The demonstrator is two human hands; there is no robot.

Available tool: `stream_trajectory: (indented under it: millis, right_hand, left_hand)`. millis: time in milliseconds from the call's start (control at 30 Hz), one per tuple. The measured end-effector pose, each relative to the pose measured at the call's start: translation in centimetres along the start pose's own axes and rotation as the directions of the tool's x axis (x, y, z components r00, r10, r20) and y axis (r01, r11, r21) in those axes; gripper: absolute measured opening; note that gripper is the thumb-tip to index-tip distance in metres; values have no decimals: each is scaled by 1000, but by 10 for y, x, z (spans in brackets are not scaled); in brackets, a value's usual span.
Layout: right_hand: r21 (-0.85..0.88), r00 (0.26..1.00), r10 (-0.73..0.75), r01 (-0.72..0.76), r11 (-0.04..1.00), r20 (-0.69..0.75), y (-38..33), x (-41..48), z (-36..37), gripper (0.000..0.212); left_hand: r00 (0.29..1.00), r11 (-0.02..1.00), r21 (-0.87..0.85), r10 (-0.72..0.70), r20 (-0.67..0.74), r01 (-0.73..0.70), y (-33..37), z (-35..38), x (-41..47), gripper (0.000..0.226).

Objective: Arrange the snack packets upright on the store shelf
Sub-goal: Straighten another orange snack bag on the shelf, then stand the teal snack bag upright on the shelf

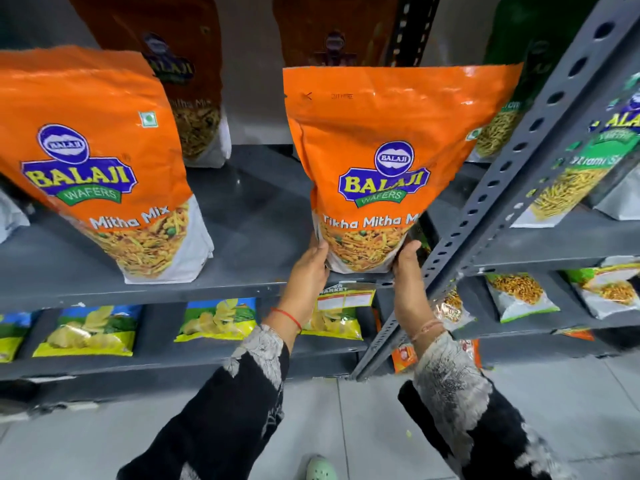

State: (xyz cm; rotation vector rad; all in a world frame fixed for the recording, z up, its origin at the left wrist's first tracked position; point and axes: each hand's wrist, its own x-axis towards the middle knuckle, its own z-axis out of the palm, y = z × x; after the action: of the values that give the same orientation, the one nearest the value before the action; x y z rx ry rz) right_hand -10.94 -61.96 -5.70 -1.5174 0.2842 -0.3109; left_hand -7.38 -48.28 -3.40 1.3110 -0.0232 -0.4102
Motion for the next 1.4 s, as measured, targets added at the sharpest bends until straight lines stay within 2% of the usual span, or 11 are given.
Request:
stream_trajectory:
  millis: [133,233,367,467,567,700,833,967,1100,1233,1400]
  right_hand:
    - [-79,999,-36,36,996,2,-7,-5,2,62]
    - [-172,993,-73,55,984,-97,-6,-13,8,55]
    - [-392,904,-234,81,916,-358,7,-52,34,50]
    - [-499,894,-414,284,819,-172,19,-92,75,55]
    - [-423,882,-460,459,781,106,20,-118,134,54]
    - [-254,805,-461,567,784,374,15,-131,229,44]
    - [-172,749,-453,589,789,484,9,-127,329,45]
    - [-192,797,-356,496,847,488,1,-101,423,56]
    - [-234,874,-152,285,930,462,-2,-54,490,82]
    - [-195,837,-126,267,944,533,-4,-16,533,89]
    - [-212,882,-70,188,959,466,4,3,567,97]
  left_hand:
    - [1000,999,-46,-9,27,10,-6,-1,3,25]
    - [998,999,16,46,51,-47,-9,-7,0,44]
    - [958,953,233,236,-164,-195,-17,-43,-35,38]
    - [869,882,373,405,-283,-289,-17,-95,-70,15]
    - [775,858,437,463,-430,-270,-8,-160,-90,10]
    - [615,827,498,539,-575,-260,18,-258,-94,15]
    - [516,811,510,579,-631,-286,57,-362,-83,41]
    - [577,833,481,543,-610,-275,102,-464,-62,62]
    - [772,849,526,300,-560,52,135,-547,-33,102]
    - [916,829,555,273,-292,-70,155,-580,-6,111]
    - [933,867,472,288,-215,-159,151,-593,10,90]
